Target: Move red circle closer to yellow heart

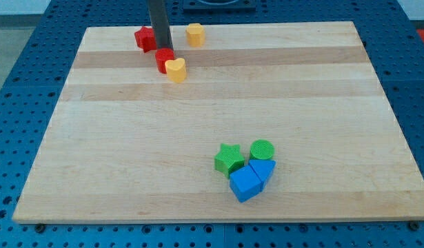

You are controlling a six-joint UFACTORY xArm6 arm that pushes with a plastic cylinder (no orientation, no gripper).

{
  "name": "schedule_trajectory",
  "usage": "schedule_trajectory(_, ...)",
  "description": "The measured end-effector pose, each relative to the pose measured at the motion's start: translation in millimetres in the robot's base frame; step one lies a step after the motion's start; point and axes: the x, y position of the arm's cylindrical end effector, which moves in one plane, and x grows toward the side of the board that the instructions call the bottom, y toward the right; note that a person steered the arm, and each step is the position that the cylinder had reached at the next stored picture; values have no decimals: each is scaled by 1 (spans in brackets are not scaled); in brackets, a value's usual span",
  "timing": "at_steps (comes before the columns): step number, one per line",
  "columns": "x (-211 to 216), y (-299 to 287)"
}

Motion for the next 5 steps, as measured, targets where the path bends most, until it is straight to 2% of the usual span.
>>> schedule_trajectory(1, 11, 0)
schedule_trajectory(4, -73, -5)
schedule_trajectory(5, -91, -30)
